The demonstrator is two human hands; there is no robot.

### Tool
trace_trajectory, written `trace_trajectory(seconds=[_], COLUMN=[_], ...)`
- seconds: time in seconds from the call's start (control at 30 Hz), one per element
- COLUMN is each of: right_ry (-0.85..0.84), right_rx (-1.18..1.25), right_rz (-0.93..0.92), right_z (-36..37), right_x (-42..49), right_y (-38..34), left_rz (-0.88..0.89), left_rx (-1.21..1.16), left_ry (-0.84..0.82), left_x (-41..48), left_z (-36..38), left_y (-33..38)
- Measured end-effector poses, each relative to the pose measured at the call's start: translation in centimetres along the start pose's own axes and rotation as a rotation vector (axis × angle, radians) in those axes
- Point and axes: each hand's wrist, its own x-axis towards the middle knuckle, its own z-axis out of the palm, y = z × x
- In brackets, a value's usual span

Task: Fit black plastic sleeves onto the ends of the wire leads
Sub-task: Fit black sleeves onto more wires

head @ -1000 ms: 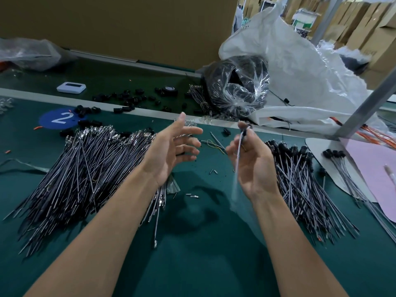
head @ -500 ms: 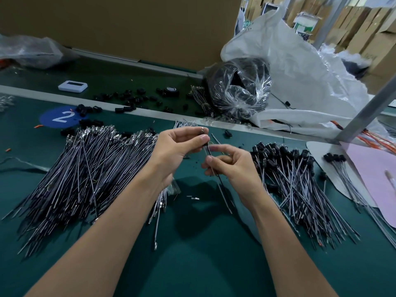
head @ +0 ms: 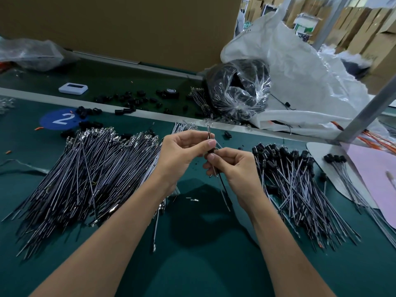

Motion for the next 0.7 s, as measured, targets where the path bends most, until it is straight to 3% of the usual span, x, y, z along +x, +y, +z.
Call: trace_trajectory(seconds=[0.37, 0.7], right_ry=[0.027, -0.029], right_rx=[0.025, 0.068], right_rz=[-0.046, -0.022], right_z=[0.19, 0.44], right_x=[0.07, -0.21], right_y=[0.33, -0.02], left_rz=[-0.061, -0.034], left_rx=[-0.211, -0.194], left_ry=[0.016, 0.073], left_x=[0.03, -0.05], left_z=[-0.20, -0.20], left_y=[0.15, 0.47])
